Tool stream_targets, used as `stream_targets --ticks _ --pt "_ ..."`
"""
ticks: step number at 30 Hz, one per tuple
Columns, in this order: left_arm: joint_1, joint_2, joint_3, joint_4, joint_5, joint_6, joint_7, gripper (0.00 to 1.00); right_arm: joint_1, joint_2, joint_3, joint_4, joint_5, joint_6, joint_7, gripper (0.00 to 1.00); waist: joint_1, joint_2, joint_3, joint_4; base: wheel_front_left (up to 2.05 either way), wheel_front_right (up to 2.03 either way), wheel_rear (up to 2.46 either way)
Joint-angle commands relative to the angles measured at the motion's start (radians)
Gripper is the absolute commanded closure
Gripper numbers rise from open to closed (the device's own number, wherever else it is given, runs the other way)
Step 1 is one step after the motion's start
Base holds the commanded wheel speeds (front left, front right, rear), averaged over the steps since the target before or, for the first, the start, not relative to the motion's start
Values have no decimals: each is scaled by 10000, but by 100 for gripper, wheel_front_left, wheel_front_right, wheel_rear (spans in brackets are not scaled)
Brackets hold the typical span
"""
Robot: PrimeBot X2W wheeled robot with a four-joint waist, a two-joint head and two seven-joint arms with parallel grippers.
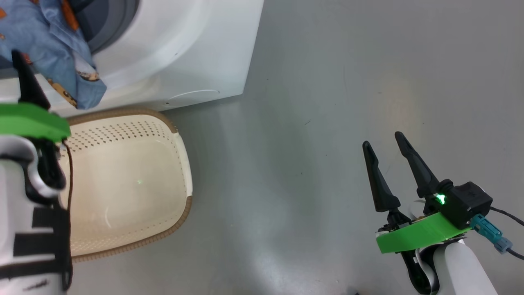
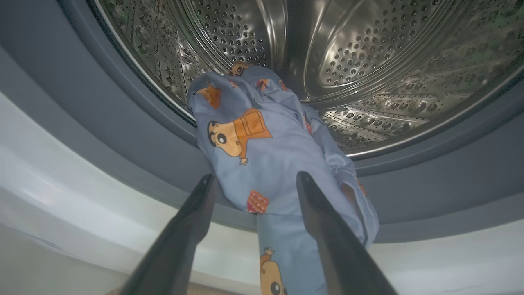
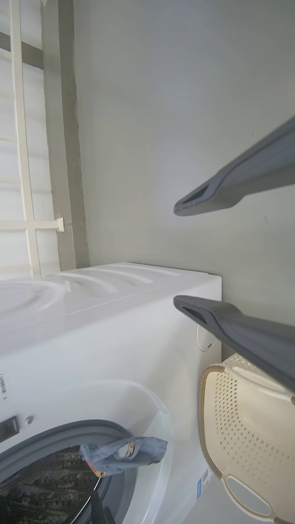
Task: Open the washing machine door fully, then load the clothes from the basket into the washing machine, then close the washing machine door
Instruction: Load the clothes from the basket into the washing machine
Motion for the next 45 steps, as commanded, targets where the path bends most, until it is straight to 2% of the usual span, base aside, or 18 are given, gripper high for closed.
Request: stream_targets --ticks 1,11,24,43,44,45 --pt "-452 366 206 1 -152 -63 150 0 64 41 239 -194 153 27 -48 0 -1 0 -2 -41 0 0 0" --pt "-1265 -108 -129 883 -550 -194 619 0 162 44 222 -162 168 27 -48 0 -1 0 -64 -36 0 0 0" --pt "-1807 -400 -405 1852 -803 -367 480 0 141 44 320 -109 92 27 -48 0 -1 0 -44 -97 0 0 0" --pt "-2941 -20 -593 3647 -731 -446 148 0 128 45 379 -234 45 27 -48 0 -1 0 402 -383 0 0 0" --pt "-2995 -11 -619 3743 -713 -453 101 11 129 45 379 -237 42 27 -48 0 -1 0 416 -382 0 0 0" --pt "-3047 0 -641 3838 -700 -463 54 32 131 45 380 -241 38 27 -48 0 -1 0 428 -382 0 0 0"
